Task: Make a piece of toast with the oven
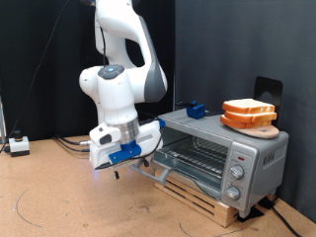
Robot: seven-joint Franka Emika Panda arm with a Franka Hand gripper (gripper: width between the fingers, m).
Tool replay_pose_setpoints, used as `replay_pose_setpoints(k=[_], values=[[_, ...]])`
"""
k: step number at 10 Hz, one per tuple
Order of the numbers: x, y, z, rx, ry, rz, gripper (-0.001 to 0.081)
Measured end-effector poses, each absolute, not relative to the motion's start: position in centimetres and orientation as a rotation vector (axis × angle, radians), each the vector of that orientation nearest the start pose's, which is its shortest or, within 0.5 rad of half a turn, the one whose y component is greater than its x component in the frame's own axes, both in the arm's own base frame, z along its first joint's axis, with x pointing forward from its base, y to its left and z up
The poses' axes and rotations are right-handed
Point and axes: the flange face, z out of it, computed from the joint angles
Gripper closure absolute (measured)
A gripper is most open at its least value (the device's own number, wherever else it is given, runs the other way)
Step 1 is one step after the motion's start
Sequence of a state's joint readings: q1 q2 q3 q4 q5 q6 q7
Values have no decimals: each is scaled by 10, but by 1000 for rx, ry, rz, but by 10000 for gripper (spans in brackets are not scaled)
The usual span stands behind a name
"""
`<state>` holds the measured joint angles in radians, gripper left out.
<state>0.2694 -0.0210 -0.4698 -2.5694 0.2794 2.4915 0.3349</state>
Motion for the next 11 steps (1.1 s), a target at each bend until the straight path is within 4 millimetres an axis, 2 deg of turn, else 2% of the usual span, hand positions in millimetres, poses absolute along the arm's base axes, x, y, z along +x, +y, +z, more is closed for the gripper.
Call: replay_pose_setpoints(k=[3,7,8,11], values=[[443,-104,244,-2748,1195,111,-4],[469,-124,216,-2691,1285,134,-4],[471,-131,206,-2701,1296,159,-4],[458,-160,178,-2717,1322,242,-4]])
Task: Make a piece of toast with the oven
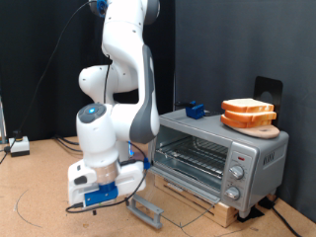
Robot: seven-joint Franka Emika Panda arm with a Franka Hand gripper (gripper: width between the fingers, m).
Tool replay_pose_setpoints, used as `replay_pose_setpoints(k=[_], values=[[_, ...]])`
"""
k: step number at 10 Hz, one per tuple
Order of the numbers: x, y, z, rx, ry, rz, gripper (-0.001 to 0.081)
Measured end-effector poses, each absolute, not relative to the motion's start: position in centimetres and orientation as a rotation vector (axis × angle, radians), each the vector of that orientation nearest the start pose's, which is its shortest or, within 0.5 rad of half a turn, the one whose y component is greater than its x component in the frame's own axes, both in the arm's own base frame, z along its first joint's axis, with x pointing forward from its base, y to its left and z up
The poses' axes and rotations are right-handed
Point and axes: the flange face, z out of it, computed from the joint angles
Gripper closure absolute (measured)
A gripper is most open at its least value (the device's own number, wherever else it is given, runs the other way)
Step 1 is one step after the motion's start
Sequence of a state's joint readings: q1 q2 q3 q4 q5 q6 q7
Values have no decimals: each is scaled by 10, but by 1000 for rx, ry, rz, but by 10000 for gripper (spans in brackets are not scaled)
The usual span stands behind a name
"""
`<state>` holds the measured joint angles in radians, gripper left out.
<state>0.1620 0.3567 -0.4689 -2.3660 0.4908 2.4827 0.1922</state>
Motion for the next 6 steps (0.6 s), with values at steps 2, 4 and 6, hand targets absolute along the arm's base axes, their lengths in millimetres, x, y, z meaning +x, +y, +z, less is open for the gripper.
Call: replay_pose_setpoints(k=[2,4,6], values=[[459,-164,175,-2721,1298,242,-4],[452,-159,187,-2659,1133,365,-4],[445,-166,213,-2575,994,407,-4]])
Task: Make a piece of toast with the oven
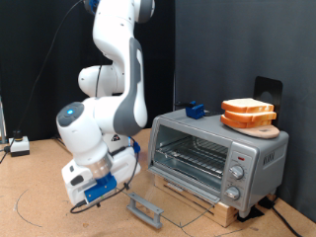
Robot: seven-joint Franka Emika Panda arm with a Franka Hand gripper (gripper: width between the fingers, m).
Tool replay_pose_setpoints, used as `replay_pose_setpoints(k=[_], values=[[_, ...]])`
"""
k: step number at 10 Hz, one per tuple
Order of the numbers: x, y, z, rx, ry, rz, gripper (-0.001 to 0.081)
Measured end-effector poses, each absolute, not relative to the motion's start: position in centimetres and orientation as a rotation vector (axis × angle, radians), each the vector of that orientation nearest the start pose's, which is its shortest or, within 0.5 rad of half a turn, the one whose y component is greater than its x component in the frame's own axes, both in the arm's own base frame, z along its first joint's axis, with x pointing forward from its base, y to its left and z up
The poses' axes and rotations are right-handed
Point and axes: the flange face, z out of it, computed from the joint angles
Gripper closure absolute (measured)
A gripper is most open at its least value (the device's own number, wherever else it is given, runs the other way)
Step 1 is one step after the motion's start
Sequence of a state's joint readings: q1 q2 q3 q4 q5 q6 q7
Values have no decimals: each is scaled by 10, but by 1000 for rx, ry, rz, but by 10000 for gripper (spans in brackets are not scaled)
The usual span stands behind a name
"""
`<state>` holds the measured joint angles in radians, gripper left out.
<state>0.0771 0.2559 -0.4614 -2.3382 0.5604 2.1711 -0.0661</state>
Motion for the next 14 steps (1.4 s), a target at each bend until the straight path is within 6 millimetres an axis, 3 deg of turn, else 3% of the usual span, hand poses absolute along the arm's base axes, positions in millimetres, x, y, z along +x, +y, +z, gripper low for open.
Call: replay_pose_setpoints(k=[5,9,10,11,14], values=[[433,-185,279,-2429,823,473,-4],[424,-201,331,-2447,746,480,-4],[420,-201,341,-2462,758,473,-4],[420,-200,340,-2457,753,473,-4],[414,-170,356,-2369,331,480,-4]])
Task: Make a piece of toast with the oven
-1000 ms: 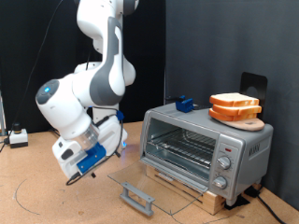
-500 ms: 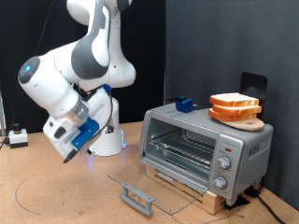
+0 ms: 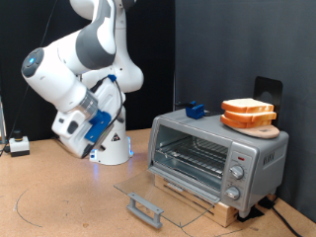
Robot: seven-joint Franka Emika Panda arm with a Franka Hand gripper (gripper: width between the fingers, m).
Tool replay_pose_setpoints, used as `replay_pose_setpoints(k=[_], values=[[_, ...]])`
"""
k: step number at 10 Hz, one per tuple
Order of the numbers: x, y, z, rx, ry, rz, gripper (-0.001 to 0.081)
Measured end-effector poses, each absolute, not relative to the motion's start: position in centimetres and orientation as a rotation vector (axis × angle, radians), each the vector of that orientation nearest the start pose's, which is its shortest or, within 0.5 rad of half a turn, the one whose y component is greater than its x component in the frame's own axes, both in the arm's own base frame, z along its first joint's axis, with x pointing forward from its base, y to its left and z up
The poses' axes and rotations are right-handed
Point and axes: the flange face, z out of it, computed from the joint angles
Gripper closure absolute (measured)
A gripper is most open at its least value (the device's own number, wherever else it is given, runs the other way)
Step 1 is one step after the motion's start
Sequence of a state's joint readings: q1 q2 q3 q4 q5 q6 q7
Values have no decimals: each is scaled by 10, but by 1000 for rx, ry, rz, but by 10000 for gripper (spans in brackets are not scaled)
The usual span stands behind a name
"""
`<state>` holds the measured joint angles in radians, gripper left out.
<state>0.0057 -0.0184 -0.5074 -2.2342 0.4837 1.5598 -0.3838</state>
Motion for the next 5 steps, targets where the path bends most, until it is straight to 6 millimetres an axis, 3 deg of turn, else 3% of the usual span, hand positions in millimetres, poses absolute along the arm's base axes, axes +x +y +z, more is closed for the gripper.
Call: replay_pose_setpoints(k=[3,5], values=[[409,-144,384,-2361,-136,372,-4],[405,-124,405,-2411,-285,335,-4]])
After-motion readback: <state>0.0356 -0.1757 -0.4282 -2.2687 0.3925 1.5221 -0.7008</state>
